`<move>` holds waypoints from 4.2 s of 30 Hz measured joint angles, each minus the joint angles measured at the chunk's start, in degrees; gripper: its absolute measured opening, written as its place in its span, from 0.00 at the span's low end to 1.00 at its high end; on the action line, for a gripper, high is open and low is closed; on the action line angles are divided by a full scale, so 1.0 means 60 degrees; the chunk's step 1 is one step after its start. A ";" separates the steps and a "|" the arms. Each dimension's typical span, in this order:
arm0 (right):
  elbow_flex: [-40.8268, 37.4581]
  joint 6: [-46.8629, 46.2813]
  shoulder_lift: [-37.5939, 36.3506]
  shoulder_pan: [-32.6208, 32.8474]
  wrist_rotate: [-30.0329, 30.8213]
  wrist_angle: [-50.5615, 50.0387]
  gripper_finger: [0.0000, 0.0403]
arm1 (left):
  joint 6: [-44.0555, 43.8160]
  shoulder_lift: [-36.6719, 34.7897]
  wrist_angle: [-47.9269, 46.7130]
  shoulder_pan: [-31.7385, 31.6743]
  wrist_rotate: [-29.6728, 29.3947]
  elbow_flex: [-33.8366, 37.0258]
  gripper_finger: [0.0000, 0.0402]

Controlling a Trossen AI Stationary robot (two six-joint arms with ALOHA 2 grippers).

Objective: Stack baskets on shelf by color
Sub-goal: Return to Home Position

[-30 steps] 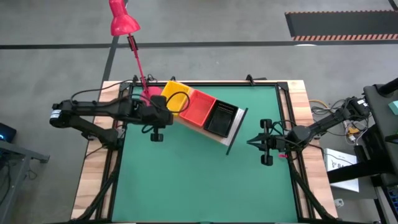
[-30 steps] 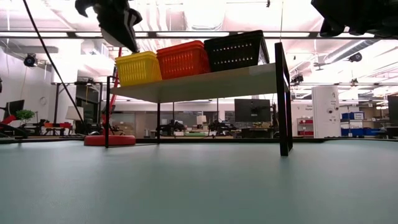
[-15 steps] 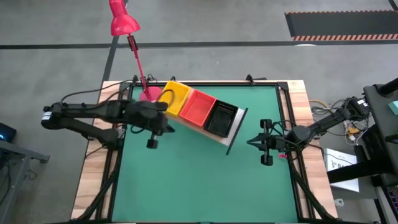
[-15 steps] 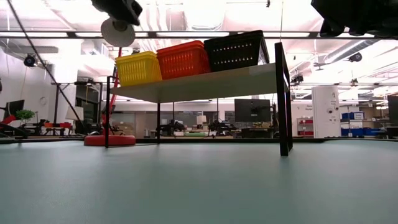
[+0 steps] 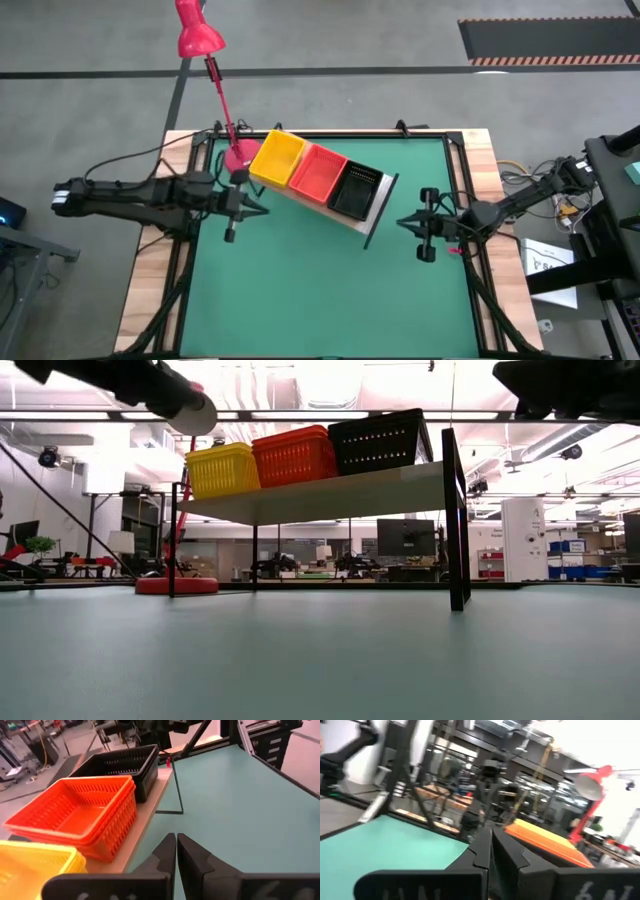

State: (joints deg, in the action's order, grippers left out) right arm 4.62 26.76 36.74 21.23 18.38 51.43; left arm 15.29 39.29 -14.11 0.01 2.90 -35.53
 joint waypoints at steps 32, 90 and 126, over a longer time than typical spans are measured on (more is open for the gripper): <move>-0.0007 0.0420 -0.4477 -0.0002 0.1273 -0.4721 0.02 | -0.0238 -0.3762 0.0557 0.0000 -0.0314 0.2027 0.00; -0.0040 -0.0283 -0.5681 -0.0002 0.1455 -0.6772 0.02 | -0.0238 -0.6278 0.0522 0.0000 -0.1078 0.3487 0.00; -0.0044 -0.0273 -0.5681 -0.0001 0.1455 -0.6714 0.02 | -0.0245 -0.6278 0.0518 -0.0002 -0.1126 0.3487 0.00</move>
State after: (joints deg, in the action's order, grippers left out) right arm 4.36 25.12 2.66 21.22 27.11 11.15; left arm 13.82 1.63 -11.00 0.00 -3.86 -14.61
